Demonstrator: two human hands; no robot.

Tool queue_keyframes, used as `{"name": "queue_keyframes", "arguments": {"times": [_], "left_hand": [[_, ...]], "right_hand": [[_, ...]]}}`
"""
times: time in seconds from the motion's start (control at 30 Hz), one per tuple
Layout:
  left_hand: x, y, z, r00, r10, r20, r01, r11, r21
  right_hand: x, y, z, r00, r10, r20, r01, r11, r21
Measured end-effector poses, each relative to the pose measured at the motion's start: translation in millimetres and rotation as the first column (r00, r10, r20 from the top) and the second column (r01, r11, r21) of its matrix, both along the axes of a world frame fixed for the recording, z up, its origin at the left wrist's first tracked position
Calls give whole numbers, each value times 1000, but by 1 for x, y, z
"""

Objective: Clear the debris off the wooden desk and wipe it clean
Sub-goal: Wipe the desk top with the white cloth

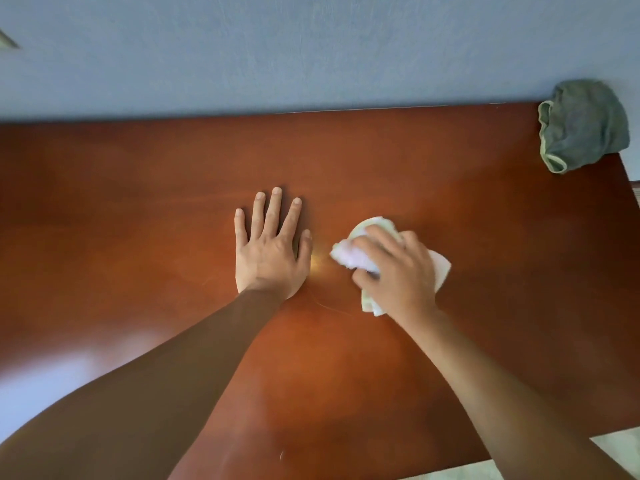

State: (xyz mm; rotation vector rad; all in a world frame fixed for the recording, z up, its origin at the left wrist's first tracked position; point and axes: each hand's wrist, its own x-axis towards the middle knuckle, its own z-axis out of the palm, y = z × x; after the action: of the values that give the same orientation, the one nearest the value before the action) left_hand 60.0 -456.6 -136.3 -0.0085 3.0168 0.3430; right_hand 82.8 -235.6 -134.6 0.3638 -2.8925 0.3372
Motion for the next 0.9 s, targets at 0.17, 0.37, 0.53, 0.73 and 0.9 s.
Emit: {"name": "queue_keyframes", "arguments": {"times": [0.17, 0.37, 0.53, 0.73, 0.9], "left_hand": [[0, 0, 0, 1000, 1, 2, -1, 1000, -7], [0, 0, 0, 1000, -1, 9, 1, 1000, -21], [0, 0, -2, 1000, -2, 5, 2, 1000, -21], [0, -1, -1, 1000, -6, 14, 7, 999, -36], [0, -1, -2, 1000, -3, 15, 3, 999, -34]], "right_hand": [[16, -25, -1, 969, -247, 10, 246, 962, -116], [9, 9, 7, 996, 82, 43, -82, 997, -11], [33, -22, 5, 977, -200, 78, 210, 965, -156], [60, -6, 1, 938, 345, 19, -342, 936, -86], [30, 1, -1, 930, -364, 52, 367, 919, -145]]}}
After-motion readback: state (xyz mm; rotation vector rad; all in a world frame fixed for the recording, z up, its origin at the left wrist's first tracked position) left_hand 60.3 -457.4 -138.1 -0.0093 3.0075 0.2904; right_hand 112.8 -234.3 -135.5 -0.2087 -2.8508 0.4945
